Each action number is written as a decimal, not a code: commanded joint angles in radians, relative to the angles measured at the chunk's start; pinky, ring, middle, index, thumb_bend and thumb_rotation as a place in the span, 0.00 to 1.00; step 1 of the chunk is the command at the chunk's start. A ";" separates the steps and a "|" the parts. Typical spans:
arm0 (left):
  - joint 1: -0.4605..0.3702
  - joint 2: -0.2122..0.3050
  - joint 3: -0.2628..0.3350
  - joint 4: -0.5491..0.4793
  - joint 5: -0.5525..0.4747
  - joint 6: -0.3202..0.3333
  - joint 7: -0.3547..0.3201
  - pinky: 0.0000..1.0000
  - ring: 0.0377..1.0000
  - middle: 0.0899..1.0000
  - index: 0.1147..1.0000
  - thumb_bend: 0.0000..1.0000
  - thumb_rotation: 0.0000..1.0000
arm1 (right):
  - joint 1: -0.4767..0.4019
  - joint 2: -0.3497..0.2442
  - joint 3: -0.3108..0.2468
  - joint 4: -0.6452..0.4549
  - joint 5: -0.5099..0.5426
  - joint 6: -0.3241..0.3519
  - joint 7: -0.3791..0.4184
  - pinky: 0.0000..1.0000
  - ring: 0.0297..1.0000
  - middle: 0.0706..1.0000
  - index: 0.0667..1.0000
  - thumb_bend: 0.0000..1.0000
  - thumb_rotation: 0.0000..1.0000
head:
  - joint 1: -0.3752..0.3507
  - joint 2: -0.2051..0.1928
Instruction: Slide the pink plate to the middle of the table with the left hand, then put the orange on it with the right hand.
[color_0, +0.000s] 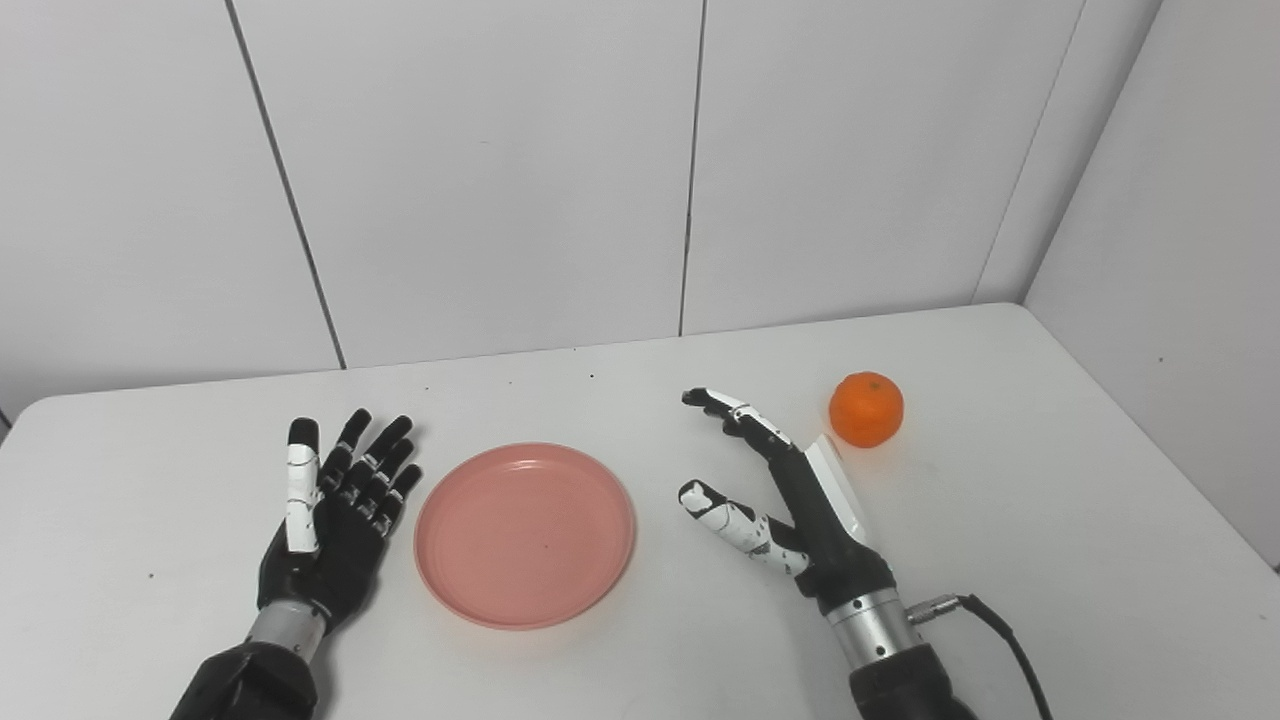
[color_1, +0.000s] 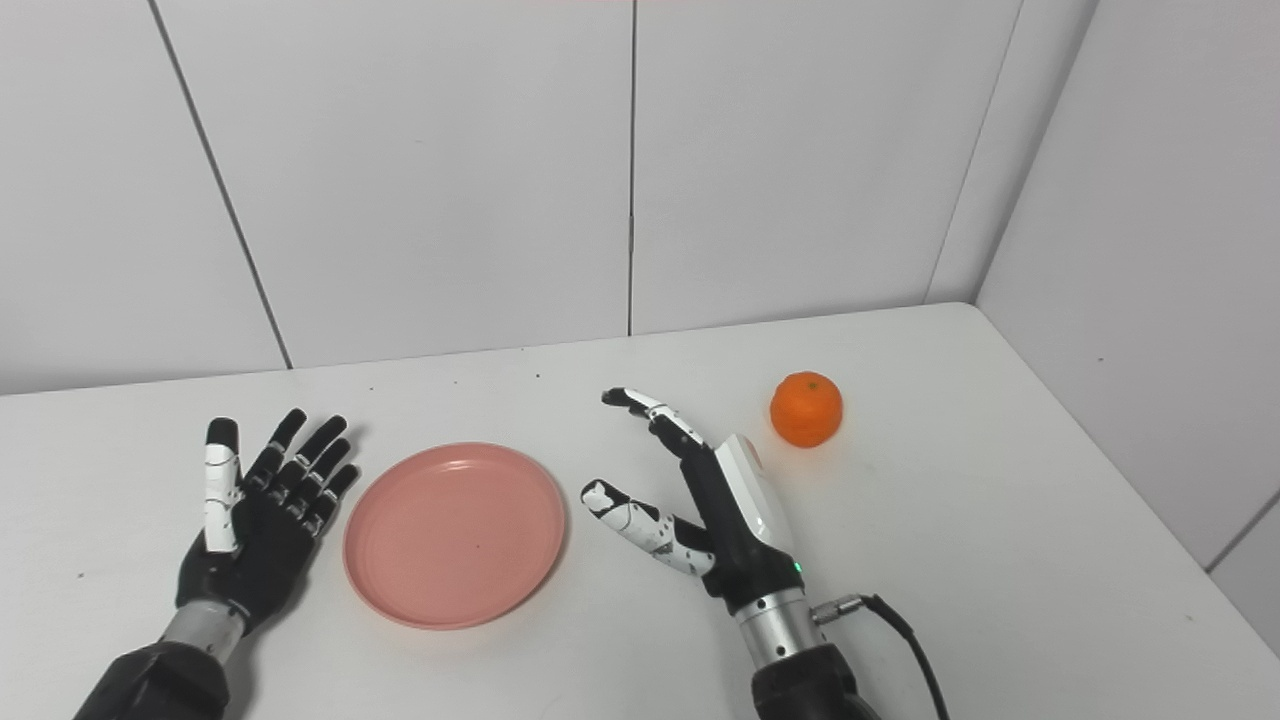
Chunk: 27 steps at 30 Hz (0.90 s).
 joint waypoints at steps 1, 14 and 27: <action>-0.019 0.018 0.005 0.013 -0.003 0.012 -0.004 1.00 0.99 0.88 1.00 0.77 0.81 | -0.046 0.006 0.008 -0.034 -0.064 0.033 -0.009 0.83 0.83 0.80 0.74 0.84 0.92 | -0.015 -0.001; -0.008 0.013 -0.015 -0.085 0.036 0.096 0.095 1.00 1.00 0.95 1.00 0.71 0.89 | -0.167 -0.056 0.012 -0.006 -0.291 0.112 -0.010 0.89 0.82 0.80 0.78 0.80 0.92 | -0.079 -0.033; 0.011 0.011 -0.057 -0.139 -0.018 0.109 0.160 1.00 1.00 0.97 1.00 0.62 0.96 | -0.244 -0.159 -0.015 0.042 -0.476 0.184 0.009 0.86 0.82 0.81 0.79 0.83 0.91 | -0.046 -0.039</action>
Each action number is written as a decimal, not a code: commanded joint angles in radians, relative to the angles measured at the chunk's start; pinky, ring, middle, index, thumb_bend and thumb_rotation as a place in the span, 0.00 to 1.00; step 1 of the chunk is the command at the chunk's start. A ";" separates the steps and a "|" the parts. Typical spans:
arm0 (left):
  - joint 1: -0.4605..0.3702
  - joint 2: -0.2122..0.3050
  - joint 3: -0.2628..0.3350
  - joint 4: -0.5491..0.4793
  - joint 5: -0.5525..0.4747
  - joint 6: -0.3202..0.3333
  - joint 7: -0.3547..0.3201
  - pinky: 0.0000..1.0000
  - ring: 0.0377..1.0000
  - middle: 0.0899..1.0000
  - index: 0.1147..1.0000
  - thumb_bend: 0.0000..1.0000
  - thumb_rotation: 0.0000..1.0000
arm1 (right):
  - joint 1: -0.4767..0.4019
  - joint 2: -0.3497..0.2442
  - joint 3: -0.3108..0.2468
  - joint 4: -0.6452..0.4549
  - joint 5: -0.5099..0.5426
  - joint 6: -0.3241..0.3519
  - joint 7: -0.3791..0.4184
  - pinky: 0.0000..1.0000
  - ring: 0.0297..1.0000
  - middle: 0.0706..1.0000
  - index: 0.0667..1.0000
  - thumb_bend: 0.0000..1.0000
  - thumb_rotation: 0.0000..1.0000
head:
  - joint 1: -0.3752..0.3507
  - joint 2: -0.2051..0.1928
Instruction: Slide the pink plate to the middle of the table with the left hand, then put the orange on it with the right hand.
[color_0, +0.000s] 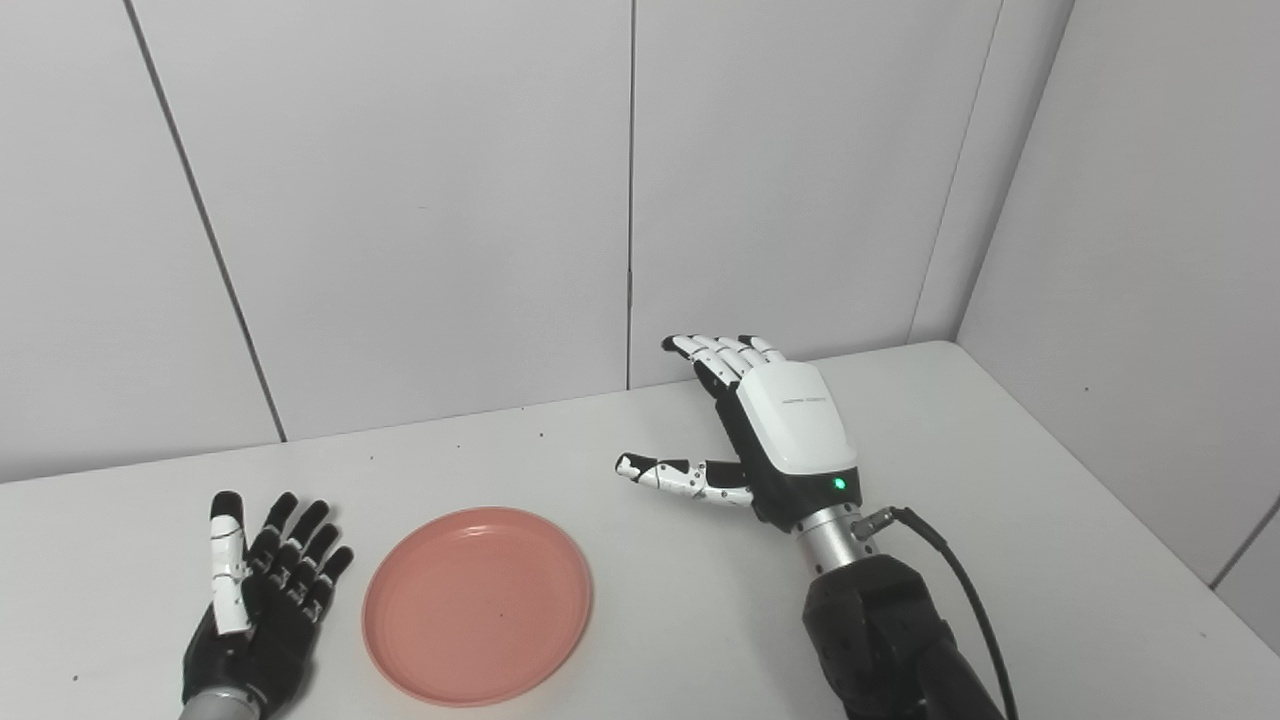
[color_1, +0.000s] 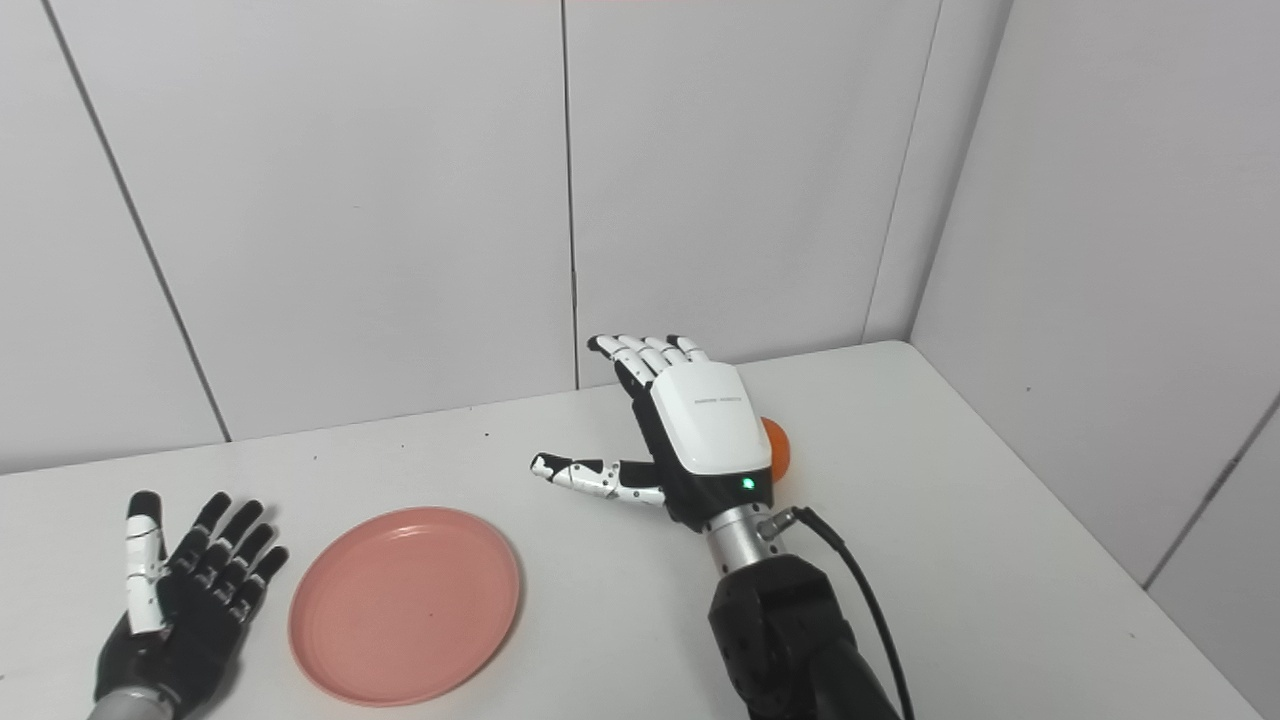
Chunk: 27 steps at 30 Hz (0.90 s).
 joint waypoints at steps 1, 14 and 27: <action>-0.007 0.002 -0.008 -0.019 -0.016 0.012 0.006 1.00 1.00 0.96 1.00 0.62 0.97 | -0.041 -0.026 -0.013 0.001 -0.008 0.009 -0.015 0.86 0.82 0.80 0.78 0.83 0.90 | 0.000 0.001; 0.009 0.000 -0.031 -0.035 -0.025 0.012 0.026 1.00 1.00 0.93 1.00 0.58 1.00 | -0.080 -0.103 -0.043 0.122 0.006 0.040 0.004 0.78 0.78 0.79 0.74 0.85 0.90 | 0.022 -0.009; 0.017 0.001 -0.033 -0.031 -0.022 0.012 0.016 1.00 1.00 0.91 1.00 0.61 0.95 | -0.088 -0.165 -0.059 0.268 0.039 0.045 -0.041 0.71 0.75 0.76 0.72 0.85 0.85 | 0.035 0.002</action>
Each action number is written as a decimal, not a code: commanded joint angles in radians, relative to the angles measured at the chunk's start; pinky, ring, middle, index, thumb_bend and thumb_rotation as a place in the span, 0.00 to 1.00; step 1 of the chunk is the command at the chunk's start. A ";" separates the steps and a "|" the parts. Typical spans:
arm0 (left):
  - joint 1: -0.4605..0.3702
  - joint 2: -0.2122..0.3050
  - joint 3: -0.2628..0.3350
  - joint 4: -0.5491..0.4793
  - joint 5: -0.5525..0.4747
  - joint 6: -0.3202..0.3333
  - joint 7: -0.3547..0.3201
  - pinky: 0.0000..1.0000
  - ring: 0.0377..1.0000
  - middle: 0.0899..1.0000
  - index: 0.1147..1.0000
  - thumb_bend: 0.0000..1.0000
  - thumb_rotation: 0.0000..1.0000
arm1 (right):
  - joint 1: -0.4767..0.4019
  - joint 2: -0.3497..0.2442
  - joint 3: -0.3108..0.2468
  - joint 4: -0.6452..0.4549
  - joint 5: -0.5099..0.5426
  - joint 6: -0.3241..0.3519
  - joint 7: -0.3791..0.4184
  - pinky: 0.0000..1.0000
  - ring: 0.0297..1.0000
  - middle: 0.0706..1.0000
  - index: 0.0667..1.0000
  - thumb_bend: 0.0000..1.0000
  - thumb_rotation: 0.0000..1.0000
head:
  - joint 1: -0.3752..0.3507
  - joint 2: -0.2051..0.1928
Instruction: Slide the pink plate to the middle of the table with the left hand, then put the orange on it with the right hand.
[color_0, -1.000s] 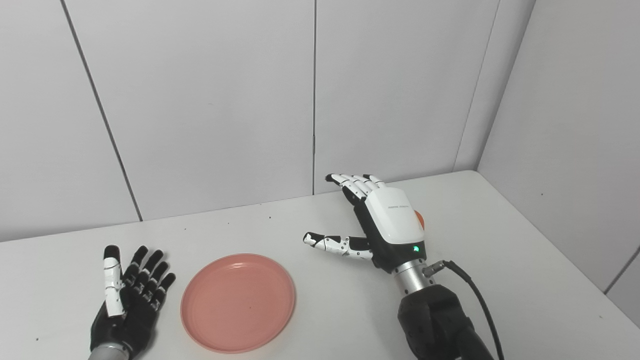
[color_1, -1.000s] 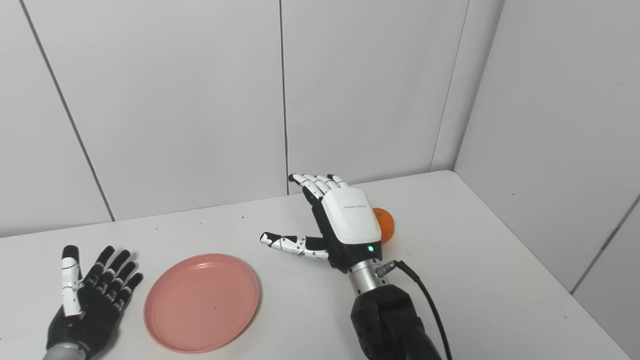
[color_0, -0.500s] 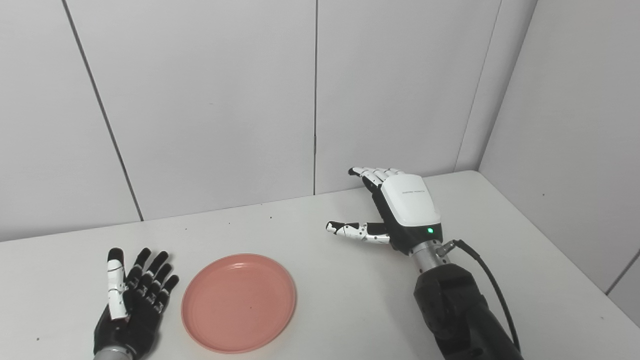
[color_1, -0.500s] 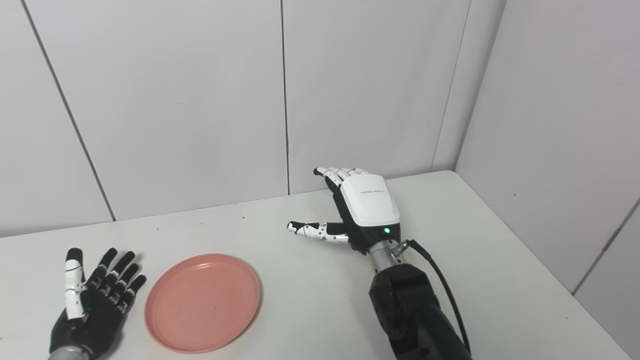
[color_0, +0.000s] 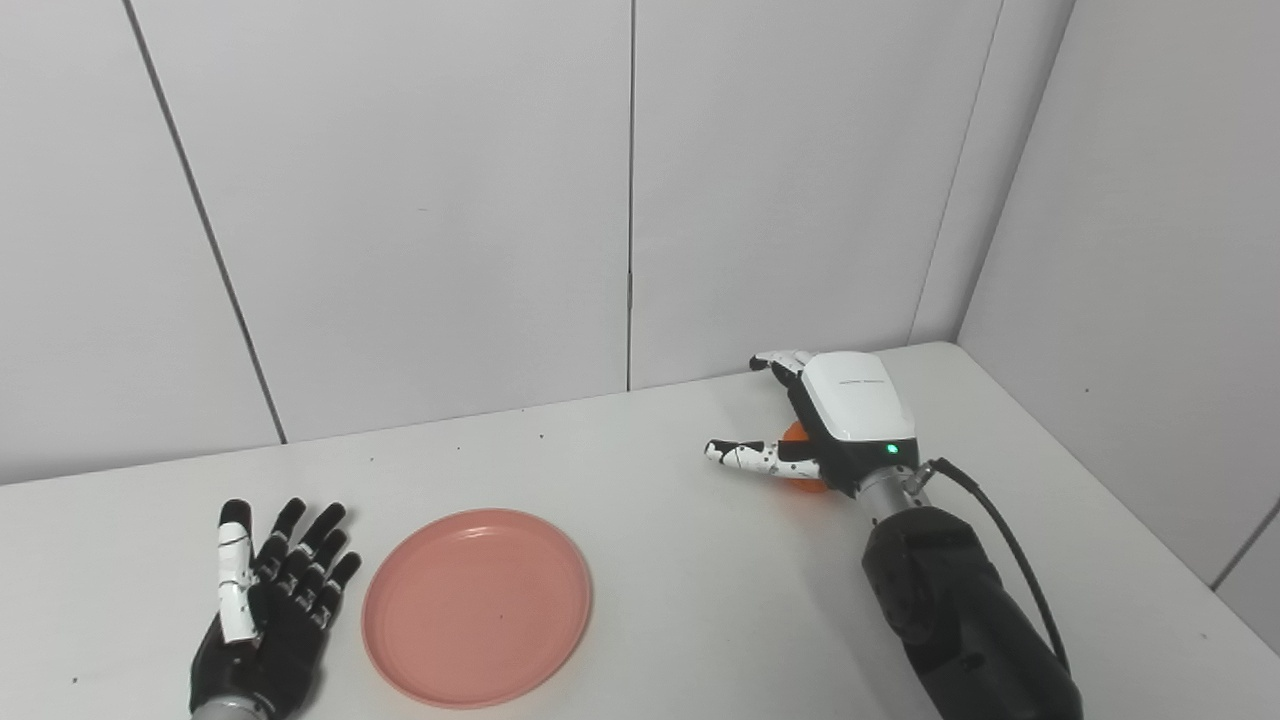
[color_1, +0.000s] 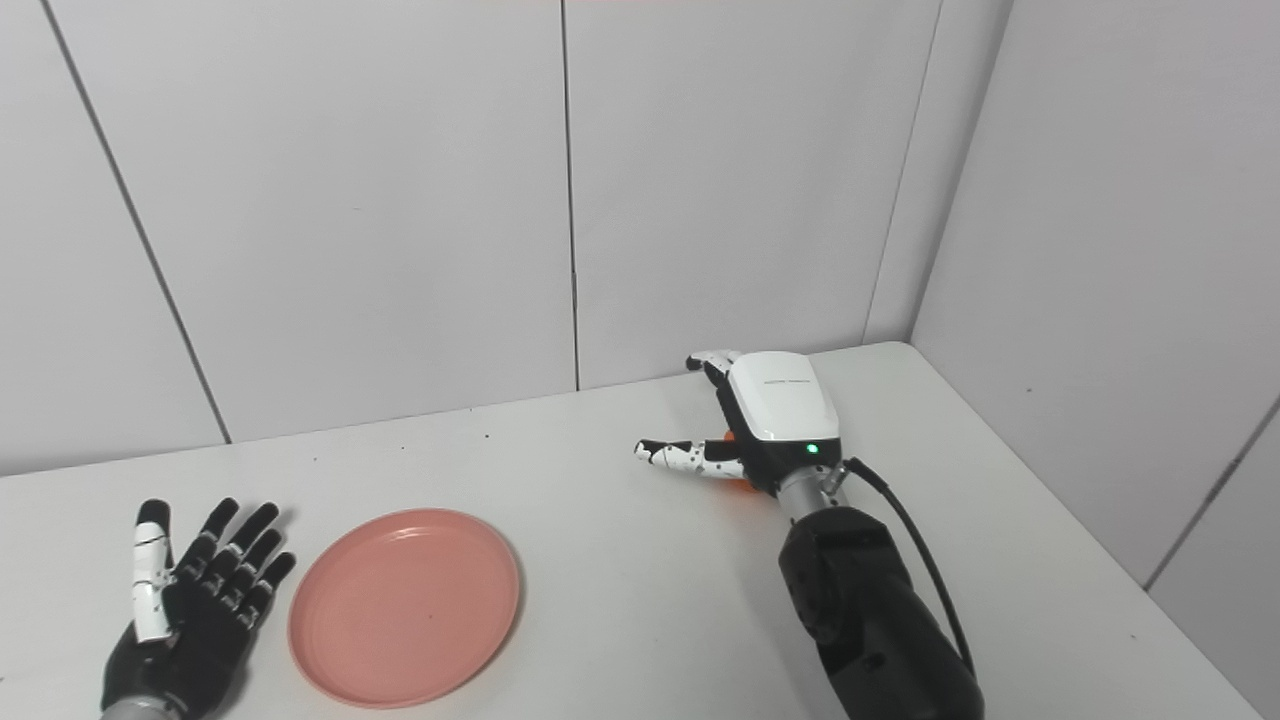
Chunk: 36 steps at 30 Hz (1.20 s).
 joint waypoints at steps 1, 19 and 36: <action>-0.001 0.001 -0.008 -0.007 0.000 0.011 -0.010 1.00 0.99 0.91 1.00 0.61 0.95 | -0.037 -0.024 -0.010 0.003 0.005 0.022 -0.044 0.71 0.75 0.76 0.73 0.85 0.85 | 0.001 0.001; 0.001 0.002 -0.004 0.002 -0.005 0.009 -0.029 1.00 1.00 0.92 1.00 0.62 0.93 | -0.041 -0.074 -0.002 0.107 0.040 0.065 -0.064 0.76 0.76 0.76 0.73 0.85 0.83 | 0.012 0.007; 0.007 -0.002 0.005 0.001 -0.002 0.006 -0.050 1.00 0.99 0.88 1.00 0.63 0.91 | -0.068 -0.085 0.043 0.226 0.061 0.077 -0.099 0.72 0.72 0.73 0.71 0.86 0.83 | 0.024 0.014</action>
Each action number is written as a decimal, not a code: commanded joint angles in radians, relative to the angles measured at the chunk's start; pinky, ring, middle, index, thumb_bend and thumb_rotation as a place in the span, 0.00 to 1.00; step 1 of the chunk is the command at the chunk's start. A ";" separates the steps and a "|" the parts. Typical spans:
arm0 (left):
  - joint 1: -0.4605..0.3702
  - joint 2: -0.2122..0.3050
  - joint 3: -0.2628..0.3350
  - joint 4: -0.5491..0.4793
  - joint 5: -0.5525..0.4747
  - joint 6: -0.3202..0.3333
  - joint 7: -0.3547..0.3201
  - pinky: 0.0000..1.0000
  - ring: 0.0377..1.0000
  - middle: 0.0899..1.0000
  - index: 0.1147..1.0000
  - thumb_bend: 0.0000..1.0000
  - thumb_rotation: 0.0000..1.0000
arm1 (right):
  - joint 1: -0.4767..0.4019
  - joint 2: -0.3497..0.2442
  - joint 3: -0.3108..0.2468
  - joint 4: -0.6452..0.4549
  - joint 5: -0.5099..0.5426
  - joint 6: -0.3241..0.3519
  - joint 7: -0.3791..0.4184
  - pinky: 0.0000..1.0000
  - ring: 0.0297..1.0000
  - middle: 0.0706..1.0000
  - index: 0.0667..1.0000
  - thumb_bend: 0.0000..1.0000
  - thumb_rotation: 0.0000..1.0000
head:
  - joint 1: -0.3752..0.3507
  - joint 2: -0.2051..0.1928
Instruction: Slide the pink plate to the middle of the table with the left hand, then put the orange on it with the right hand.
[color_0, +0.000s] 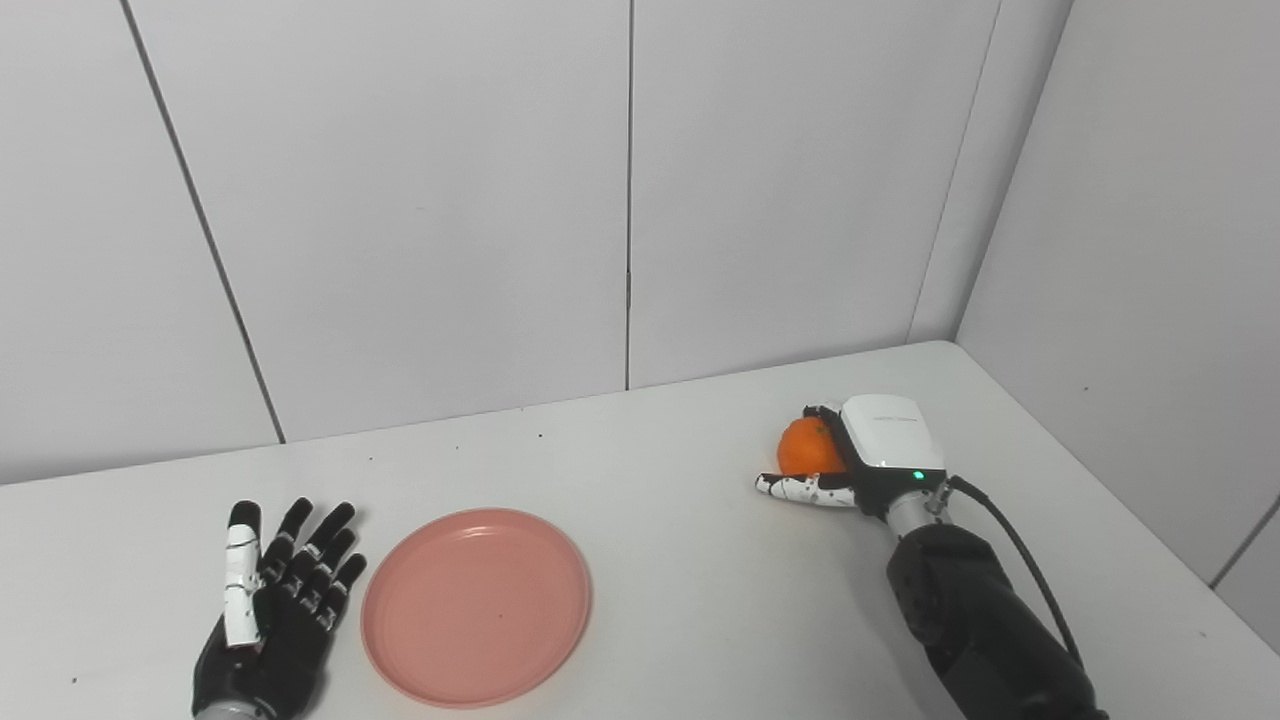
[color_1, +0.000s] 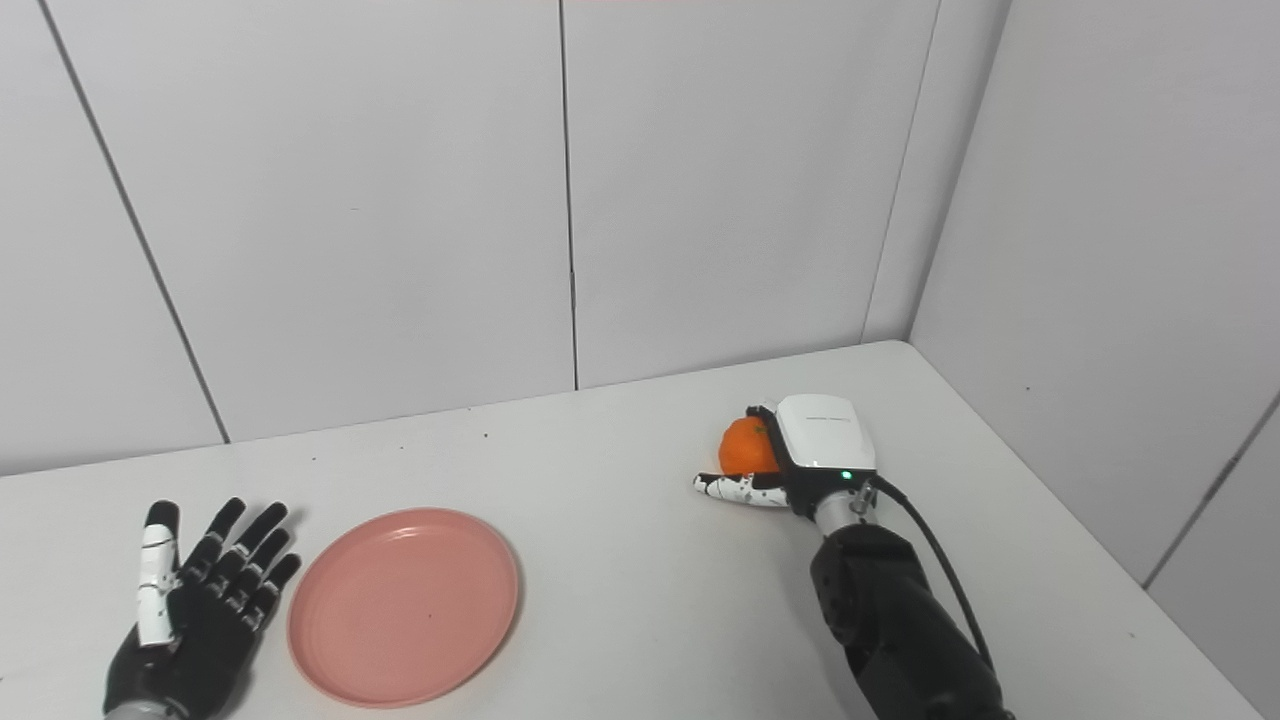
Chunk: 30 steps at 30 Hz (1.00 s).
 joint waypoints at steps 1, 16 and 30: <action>-0.001 -0.002 -0.002 0.000 0.010 0.006 -0.010 1.00 0.99 0.87 1.00 0.63 0.91 | -0.047 -0.028 0.000 -0.008 0.003 0.019 -0.038 0.72 0.72 0.73 0.71 0.86 0.83 | 0.003 0.001; -0.003 0.001 0.005 0.019 -0.038 0.012 -0.018 1.00 1.00 0.89 1.00 0.66 0.89 | -0.047 -0.033 0.018 -0.009 0.024 0.030 -0.058 0.63 0.62 0.67 0.70 0.86 0.81 | 0.006 0.006; -0.003 0.006 0.007 0.029 -0.029 0.011 -0.039 1.00 0.99 0.84 1.00 0.66 0.90 | -0.054 -0.022 0.013 0.031 0.045 0.017 -0.150 0.20 0.24 0.29 0.37 0.60 0.60 | 0.012 0.012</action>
